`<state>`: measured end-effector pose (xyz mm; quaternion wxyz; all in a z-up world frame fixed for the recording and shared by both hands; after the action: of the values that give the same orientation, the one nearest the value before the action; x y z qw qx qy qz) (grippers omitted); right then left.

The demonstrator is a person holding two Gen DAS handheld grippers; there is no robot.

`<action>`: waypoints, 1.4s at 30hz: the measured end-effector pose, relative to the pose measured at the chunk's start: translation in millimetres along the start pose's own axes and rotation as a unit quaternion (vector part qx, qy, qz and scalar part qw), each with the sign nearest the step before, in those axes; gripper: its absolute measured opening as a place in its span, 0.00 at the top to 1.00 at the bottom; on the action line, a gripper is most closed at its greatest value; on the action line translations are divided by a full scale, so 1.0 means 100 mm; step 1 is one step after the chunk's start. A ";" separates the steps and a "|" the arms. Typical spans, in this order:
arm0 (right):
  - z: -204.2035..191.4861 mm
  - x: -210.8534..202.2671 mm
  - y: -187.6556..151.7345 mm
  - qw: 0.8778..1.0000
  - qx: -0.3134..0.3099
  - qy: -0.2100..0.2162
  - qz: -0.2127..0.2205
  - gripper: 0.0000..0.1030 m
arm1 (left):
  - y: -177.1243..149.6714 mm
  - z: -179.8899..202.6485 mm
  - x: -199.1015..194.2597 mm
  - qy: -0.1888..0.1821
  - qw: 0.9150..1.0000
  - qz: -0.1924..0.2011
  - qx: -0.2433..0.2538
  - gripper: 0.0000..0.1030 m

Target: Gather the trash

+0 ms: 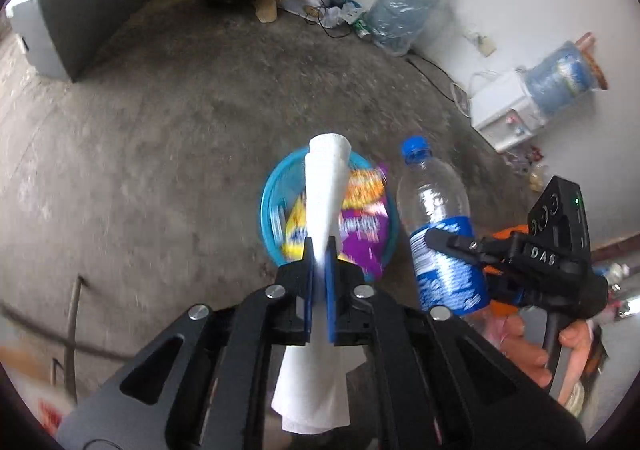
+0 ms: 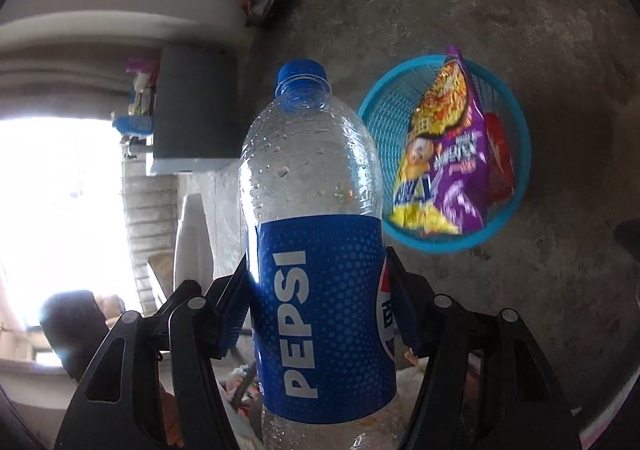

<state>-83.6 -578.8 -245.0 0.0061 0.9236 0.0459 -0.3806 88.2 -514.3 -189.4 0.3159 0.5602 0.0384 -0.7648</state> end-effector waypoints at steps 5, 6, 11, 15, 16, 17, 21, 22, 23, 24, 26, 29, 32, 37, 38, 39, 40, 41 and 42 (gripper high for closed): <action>0.56 0.36 0.53 0.997 0.070 -0.022 0.025 0.34 | 0.29 0.05 0.44 0.035 0.999 0.003 -0.028 0.50; 0.66 0.39 0.55 0.996 0.082 -0.027 0.027 0.34 | 0.26 0.07 0.45 0.027 0.999 0.000 -0.030 0.50; 0.83 0.40 0.45 0.996 0.078 -0.031 0.037 0.34 | 0.08 0.13 0.34 -0.005 1.000 -0.004 0.002 0.50; 0.93 0.35 0.42 0.995 0.066 -0.048 0.049 0.34 | 0.01 0.12 0.16 -0.018 1.000 0.005 -0.010 0.50; 0.92 0.32 0.42 0.995 0.054 -0.058 0.055 0.34 | 0.00 0.11 0.09 -0.016 1.000 0.012 -0.009 0.50; 0.88 0.29 0.42 0.995 0.040 -0.064 0.060 0.34 | 0.00 0.08 -0.01 -0.015 1.000 0.019 -0.006 0.50; 0.62 0.26 0.35 0.994 -0.039 -0.078 0.063 0.34 | -0.04 -0.01 -0.42 -0.009 0.999 0.048 0.003 0.50; 0.52 0.27 0.30 0.993 -0.064 -0.078 0.059 0.34 | -0.06 -0.05 -0.55 -0.006 0.998 0.056 0.005 0.50; 0.43 0.29 0.28 0.992 -0.084 -0.077 0.057 0.34 | -0.08 -0.11 -0.68 -0.004 0.998 0.064 0.004 0.50; 0.28 0.31 0.23 0.989 -0.111 -0.076 0.057 0.34 | -0.11 -0.18 -0.83 0.001 0.997 0.075 0.002 0.50; -0.01 0.38 0.10 0.982 -0.165 -0.069 0.056 0.35 | -0.17 -0.34 -1.12 0.009 0.995 0.096 -0.003 0.47; -0.48 0.65 -0.15 0.963 -0.256 -0.071 0.037 0.35 | -0.31 -0.63 -1.59 0.034 0.990 0.135 -0.011 0.43; -0.83 1.10 -0.39 0.937 -0.334 -0.099 0.005 0.35 | -0.51 -0.96 -2.03 0.060 0.984 0.168 -0.028 0.39; -1.00 2.33 -0.49 0.911 -0.373 -0.166 -0.064 0.35 | -0.95 -1.56 -2.66 0.112 0.968 0.209 -0.081 0.32; -0.93 2.61 -0.45 0.905 -0.372 -0.195 -0.075 0.35 | -1.06 -1.69 -2.77 0.126 0.964 0.215 -0.095 0.31; -0.84 2.82 -0.43 0.900 -0.366 -0.219 -0.083 0.35 | -1.15 -1.77 -2.86 0.135 0.961 0.219 -0.104 0.30; -0.71 3.05 -0.39 0.897 -0.355 -0.245 -0.092 0.35 | -1.23 -1.87 -2.91 0.144 0.958 0.220 -0.115 0.29; -0.56 3.27 -0.34 0.894 -0.341 -0.272 -0.101 0.35 | -1.35 -2.00 -2.99 0.154 0.955 0.218 -0.129 0.29; -0.40 3.47 -0.28 0.891 -0.323 -0.302 -0.107 0.35 | -1.43 -2.08 -3.03 0.160 0.953 0.215 -0.139 0.28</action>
<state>187.2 -520.8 -460.1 0.2766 0.7006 0.2608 -0.6039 238.4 -180.8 -41.5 0.5372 0.6209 0.0727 -0.5662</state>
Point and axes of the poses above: each gripper's, at about its wrist camera, not at the fingertips, and x roughly the way its jaws point, z to its right, y to its top, the point moved 9 cm from there along x, roughly the way its jaws point, and after that the axes turned 3 degrees about -x, right-handed, at the moved point
